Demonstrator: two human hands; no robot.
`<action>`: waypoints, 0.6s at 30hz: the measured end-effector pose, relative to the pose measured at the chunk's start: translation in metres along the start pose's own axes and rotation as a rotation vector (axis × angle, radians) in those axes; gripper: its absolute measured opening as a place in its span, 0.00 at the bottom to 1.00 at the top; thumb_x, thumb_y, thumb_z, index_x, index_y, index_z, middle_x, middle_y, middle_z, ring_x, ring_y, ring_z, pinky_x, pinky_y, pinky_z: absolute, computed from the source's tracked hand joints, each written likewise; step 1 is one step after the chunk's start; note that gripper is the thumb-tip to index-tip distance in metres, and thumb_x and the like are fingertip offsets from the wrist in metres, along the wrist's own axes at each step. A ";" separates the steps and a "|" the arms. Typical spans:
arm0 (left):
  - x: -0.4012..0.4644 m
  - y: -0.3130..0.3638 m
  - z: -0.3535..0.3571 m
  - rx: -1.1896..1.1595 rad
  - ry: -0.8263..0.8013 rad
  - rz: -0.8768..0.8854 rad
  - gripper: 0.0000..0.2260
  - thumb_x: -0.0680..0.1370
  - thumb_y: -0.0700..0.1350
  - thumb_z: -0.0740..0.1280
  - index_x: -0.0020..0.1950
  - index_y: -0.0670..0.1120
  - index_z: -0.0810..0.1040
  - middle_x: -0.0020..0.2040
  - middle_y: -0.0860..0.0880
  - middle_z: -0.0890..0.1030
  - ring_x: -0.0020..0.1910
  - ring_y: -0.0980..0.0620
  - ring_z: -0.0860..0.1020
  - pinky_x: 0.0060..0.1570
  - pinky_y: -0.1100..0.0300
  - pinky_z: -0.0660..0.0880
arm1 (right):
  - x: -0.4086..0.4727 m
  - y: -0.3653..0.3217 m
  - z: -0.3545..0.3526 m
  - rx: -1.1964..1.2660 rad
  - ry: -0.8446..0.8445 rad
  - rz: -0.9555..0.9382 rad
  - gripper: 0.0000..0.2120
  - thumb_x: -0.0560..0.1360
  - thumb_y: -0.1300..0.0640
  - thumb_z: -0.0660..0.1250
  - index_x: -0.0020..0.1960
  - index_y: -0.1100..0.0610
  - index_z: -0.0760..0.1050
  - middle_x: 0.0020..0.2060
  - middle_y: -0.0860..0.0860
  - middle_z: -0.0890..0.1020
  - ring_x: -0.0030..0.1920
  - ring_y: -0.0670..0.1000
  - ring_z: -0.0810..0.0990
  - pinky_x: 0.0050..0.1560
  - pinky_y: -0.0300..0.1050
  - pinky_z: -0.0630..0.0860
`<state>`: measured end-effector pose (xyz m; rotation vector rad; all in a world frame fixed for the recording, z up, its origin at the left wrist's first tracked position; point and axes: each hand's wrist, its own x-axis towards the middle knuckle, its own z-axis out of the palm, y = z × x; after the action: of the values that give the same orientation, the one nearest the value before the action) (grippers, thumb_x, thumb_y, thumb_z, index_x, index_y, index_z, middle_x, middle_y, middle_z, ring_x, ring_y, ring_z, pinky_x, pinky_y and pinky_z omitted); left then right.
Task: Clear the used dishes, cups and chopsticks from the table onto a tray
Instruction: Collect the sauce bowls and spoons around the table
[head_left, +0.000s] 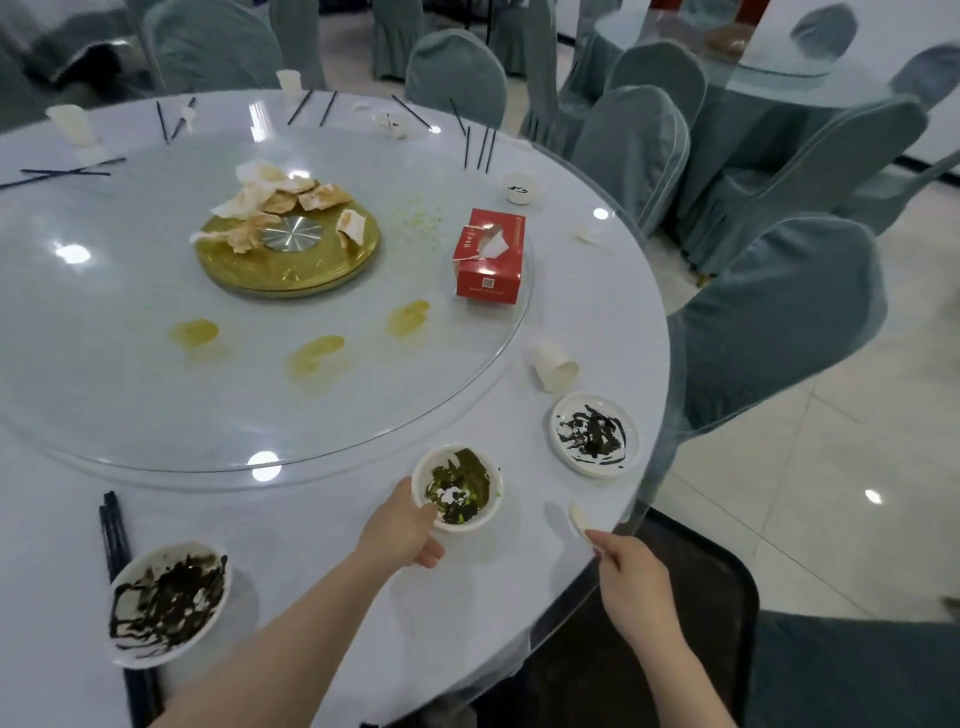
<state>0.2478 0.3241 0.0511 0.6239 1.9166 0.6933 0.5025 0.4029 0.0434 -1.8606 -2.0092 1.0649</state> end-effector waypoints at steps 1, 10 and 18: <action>0.002 0.000 0.003 -0.039 0.006 -0.025 0.11 0.80 0.44 0.55 0.62 0.53 0.67 0.35 0.44 0.85 0.30 0.48 0.84 0.29 0.63 0.73 | 0.000 0.001 0.000 0.004 -0.004 -0.002 0.16 0.79 0.61 0.59 0.63 0.51 0.77 0.56 0.47 0.78 0.50 0.43 0.71 0.54 0.37 0.68; -0.020 -0.019 -0.005 -0.293 0.173 -0.068 0.11 0.79 0.37 0.59 0.58 0.47 0.74 0.33 0.45 0.84 0.30 0.50 0.83 0.31 0.62 0.74 | 0.009 -0.007 0.016 0.022 -0.078 -0.079 0.14 0.78 0.61 0.60 0.59 0.48 0.78 0.51 0.43 0.77 0.51 0.43 0.74 0.54 0.40 0.72; -0.068 -0.069 -0.077 -0.427 0.409 -0.067 0.09 0.81 0.39 0.60 0.59 0.50 0.73 0.35 0.45 0.85 0.31 0.50 0.83 0.32 0.61 0.77 | 0.016 -0.054 0.063 -0.044 -0.233 -0.279 0.14 0.78 0.60 0.60 0.58 0.49 0.78 0.50 0.44 0.79 0.50 0.44 0.74 0.52 0.38 0.68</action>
<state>0.1963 0.2136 0.0736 0.1529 2.0512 1.2163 0.4202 0.3978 0.0262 -1.4726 -2.3527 1.2087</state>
